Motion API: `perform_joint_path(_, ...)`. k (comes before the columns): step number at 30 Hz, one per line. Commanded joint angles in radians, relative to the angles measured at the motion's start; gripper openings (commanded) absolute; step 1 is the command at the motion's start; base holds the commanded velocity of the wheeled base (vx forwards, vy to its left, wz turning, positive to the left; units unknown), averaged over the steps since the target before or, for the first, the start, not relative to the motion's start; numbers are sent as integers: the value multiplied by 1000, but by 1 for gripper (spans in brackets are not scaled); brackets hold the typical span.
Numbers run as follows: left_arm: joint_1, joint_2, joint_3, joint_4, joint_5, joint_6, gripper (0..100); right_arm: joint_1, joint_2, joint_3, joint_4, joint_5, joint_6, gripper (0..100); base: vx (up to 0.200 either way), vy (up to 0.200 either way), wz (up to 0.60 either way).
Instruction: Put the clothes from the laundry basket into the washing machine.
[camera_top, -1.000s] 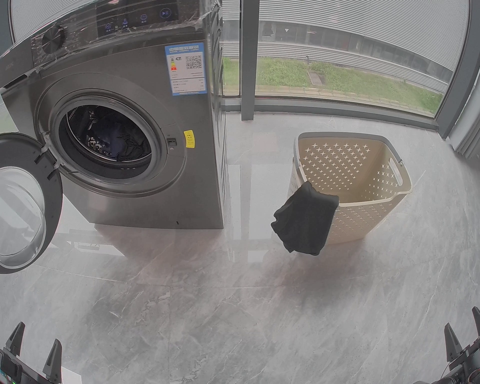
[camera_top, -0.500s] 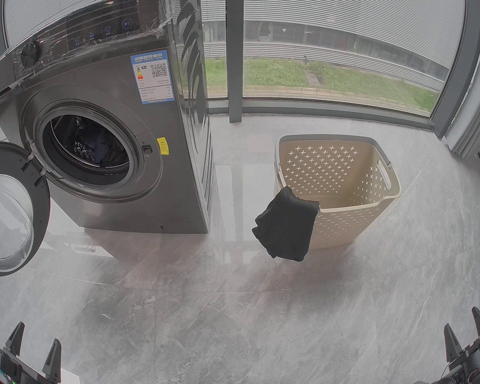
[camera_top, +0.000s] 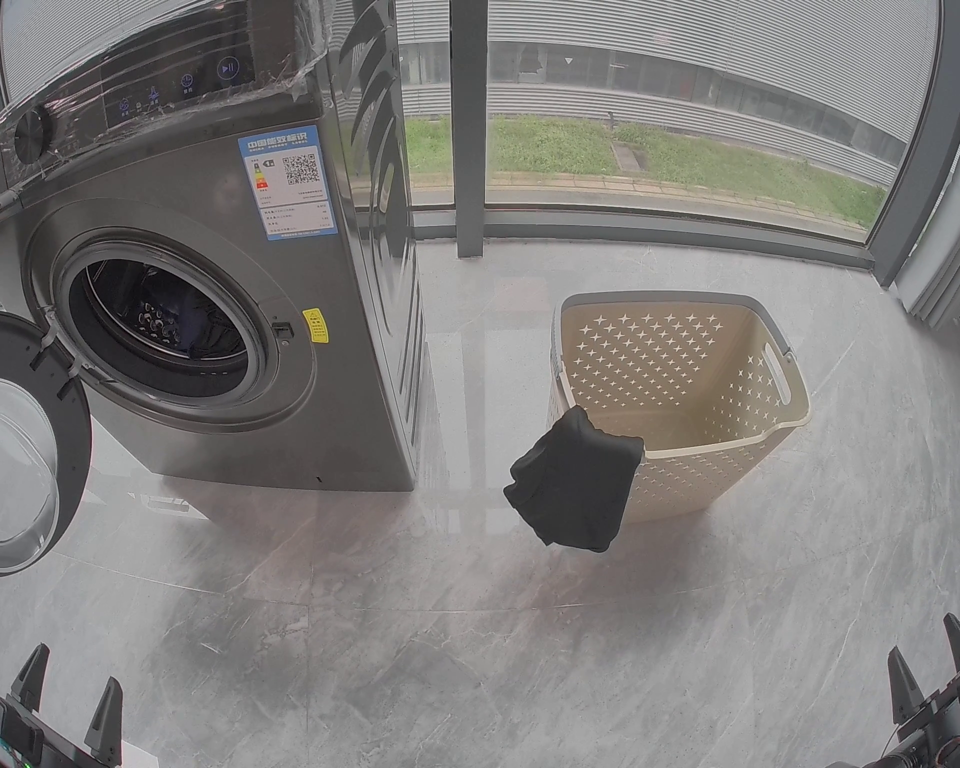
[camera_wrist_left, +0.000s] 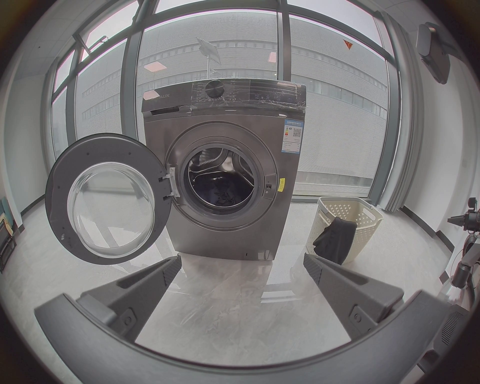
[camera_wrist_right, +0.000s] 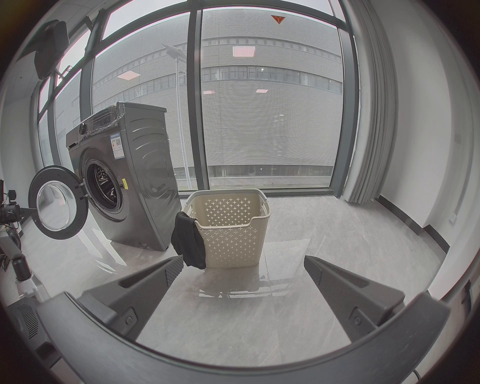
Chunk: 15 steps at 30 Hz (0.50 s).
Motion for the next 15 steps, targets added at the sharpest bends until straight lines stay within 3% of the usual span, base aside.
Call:
perform_joint_path(1, 1, -8, 18, 0, 0, 0, 100, 1, -10, 16, 1, 0, 0, 100, 0, -200, 0)
perform_joint_path(5, 1, -8, 16, 0, 0, 0, 100, 1, -10, 16, 1, 0, 0, 100, 0, -200, 0)
perform_joint_path(15, 1, -8, 18, 0, 0, 0, 100, -1, -10, 16, 1, 0, 0, 100, 0, 0, 0)
